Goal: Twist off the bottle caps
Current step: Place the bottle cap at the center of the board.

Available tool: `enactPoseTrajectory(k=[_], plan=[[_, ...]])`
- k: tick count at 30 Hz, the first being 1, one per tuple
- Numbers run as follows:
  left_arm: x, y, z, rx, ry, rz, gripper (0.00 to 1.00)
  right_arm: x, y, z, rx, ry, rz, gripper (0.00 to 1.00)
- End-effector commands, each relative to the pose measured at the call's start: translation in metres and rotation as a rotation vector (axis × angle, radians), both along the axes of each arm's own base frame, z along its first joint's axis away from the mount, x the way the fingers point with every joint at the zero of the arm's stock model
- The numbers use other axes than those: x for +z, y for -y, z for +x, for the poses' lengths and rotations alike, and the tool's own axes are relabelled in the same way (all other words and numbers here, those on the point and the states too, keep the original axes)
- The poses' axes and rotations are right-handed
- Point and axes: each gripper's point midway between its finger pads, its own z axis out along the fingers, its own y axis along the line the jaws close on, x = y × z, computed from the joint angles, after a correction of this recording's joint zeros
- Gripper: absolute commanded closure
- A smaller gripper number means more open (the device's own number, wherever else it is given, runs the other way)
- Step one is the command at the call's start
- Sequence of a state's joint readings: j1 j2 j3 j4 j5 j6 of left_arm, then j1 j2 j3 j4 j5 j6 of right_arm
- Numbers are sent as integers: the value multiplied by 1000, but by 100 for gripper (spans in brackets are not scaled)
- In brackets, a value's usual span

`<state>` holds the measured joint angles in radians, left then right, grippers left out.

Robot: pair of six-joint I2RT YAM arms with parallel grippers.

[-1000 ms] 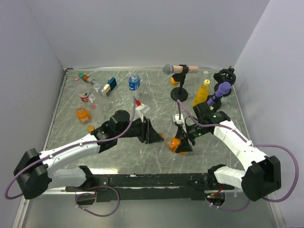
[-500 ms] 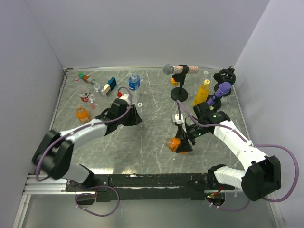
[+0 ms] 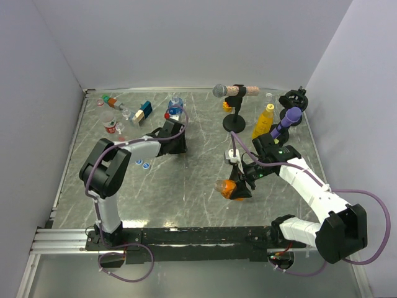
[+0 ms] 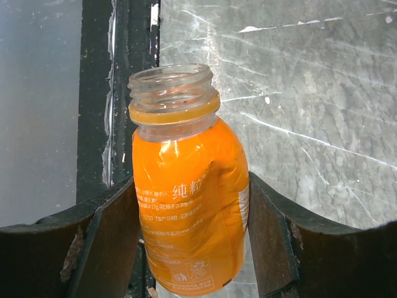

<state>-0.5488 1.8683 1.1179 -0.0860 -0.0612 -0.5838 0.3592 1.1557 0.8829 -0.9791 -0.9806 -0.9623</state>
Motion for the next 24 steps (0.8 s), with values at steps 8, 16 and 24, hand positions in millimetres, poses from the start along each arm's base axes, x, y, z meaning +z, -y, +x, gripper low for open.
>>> enactPoseTrajectory(k=[8, 16, 24], plan=[[42, 0, 19, 35, 90, -23, 29, 9, -2, 6, 7, 64, 34, 92], [127, 11, -10, -65, 228, -216, 27, 10, -2, 6, 8, 68, 35, 92], [207, 13, -76, -249, 422, -439, 17, 10, -3, 6, 9, 67, 38, 92]])
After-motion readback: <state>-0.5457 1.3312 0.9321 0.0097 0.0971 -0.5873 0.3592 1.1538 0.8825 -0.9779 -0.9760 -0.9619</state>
